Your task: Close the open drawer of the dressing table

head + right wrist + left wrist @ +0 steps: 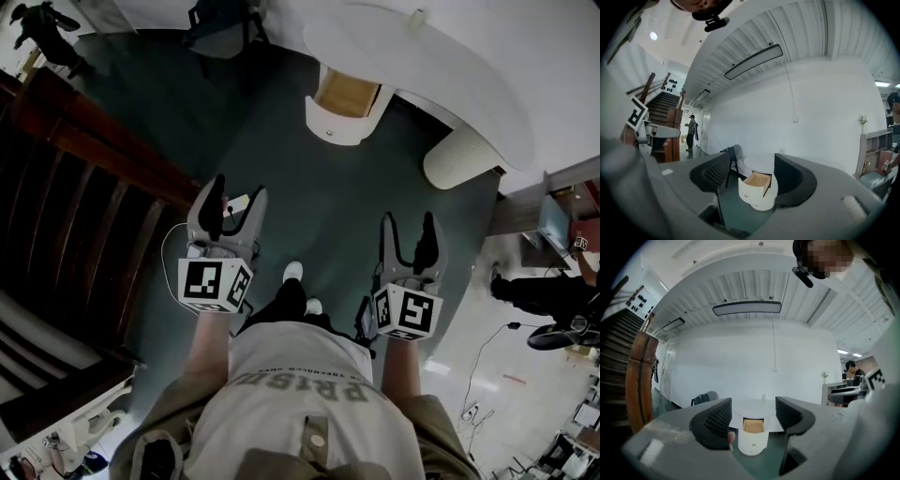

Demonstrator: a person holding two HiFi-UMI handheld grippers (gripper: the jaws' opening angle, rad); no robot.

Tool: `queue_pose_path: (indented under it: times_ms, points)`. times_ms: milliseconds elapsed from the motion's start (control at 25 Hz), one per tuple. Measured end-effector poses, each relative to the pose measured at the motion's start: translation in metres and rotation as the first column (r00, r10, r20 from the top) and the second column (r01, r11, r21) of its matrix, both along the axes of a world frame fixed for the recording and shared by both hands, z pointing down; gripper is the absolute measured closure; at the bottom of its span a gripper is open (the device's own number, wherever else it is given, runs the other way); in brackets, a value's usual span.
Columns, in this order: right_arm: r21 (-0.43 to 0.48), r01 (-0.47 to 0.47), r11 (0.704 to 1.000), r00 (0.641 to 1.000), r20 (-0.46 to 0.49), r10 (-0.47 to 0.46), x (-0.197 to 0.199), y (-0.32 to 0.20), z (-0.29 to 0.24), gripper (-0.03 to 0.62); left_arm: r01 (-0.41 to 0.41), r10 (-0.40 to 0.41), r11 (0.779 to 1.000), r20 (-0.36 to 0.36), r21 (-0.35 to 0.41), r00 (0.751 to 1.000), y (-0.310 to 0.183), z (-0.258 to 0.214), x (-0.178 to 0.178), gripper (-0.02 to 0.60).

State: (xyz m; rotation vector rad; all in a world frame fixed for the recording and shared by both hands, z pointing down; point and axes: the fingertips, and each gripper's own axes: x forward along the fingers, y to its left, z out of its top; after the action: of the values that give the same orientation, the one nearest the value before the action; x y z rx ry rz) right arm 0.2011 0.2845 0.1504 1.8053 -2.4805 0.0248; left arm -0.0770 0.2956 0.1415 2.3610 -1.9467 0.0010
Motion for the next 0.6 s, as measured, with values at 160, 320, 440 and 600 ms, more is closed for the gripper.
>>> queue_pose_path:
  times_ms: [160,320,440,600]
  points:
    - [0.028,-0.019,0.999,1.000,0.002,0.019,-0.016,-0.031,-0.011,0.304,-0.012,0.012,1.000,0.000,0.028,1.000,-0.034,-0.012,-0.019,0.275]
    - [0.041,-0.032,0.999,0.999,-0.001,0.033,-0.033,-0.061,-0.018,0.304,-0.017,0.017,0.999,-0.006,0.045,1.000,-0.065,-0.019,-0.043,0.275]
    - [0.051,-0.045,0.998,0.999,-0.009,0.046,-0.043,-0.080,-0.021,0.304,-0.024,0.024,0.999,-0.007,0.046,1.000,-0.085,-0.019,-0.056,0.275]
    - [0.050,-0.062,0.997,0.998,-0.015,0.063,-0.047,-0.100,-0.020,0.304,-0.029,0.029,0.999,-0.010,0.033,1.000,-0.105,-0.014,-0.063,0.275]
